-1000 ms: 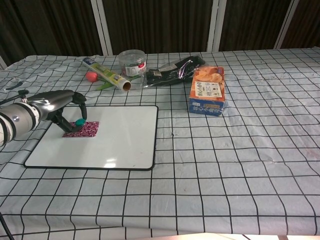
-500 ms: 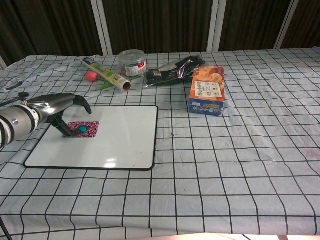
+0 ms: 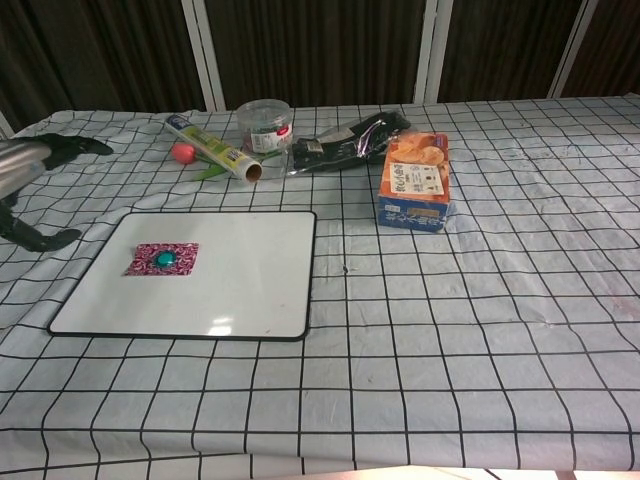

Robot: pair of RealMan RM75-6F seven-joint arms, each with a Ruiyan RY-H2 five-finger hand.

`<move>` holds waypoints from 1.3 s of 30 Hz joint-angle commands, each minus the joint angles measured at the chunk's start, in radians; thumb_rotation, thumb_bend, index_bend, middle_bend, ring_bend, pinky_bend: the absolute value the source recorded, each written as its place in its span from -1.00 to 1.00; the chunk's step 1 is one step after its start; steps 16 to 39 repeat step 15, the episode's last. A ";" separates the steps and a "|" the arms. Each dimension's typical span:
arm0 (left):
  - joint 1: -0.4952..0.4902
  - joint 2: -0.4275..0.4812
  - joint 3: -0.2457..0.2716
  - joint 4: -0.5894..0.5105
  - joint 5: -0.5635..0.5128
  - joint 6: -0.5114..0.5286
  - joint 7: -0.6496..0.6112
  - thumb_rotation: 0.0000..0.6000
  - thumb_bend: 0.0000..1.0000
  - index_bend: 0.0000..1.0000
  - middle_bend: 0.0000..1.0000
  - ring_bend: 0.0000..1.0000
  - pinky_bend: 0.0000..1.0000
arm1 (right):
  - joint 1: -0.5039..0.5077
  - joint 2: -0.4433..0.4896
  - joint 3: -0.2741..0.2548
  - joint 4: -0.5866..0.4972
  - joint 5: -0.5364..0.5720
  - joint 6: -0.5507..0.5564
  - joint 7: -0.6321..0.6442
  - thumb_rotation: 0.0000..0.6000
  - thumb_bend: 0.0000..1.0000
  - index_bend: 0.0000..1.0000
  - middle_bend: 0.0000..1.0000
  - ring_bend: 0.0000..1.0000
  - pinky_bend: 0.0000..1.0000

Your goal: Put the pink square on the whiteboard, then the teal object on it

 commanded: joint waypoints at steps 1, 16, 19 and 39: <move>0.203 0.131 0.159 -0.114 0.203 0.245 -0.031 1.00 -0.33 -0.88 -0.92 -1.00 -0.88 | 0.005 -0.010 0.002 -0.006 0.009 -0.015 -0.027 1.00 -0.49 -1.00 -1.00 -1.00 -1.00; 0.340 0.135 0.183 -0.010 0.306 0.273 -0.244 1.00 -0.34 -1.00 -0.94 -1.00 -0.91 | 0.030 -0.027 0.017 -0.030 0.038 -0.060 -0.089 1.00 -0.49 -1.00 -1.00 -1.00 -1.00; 0.340 0.135 0.183 -0.010 0.306 0.273 -0.244 1.00 -0.34 -1.00 -0.94 -1.00 -0.91 | 0.030 -0.027 0.017 -0.030 0.038 -0.060 -0.089 1.00 -0.49 -1.00 -1.00 -1.00 -1.00; 0.340 0.135 0.183 -0.010 0.306 0.273 -0.244 1.00 -0.34 -1.00 -0.94 -1.00 -0.91 | 0.030 -0.027 0.017 -0.030 0.038 -0.060 -0.089 1.00 -0.49 -1.00 -1.00 -1.00 -1.00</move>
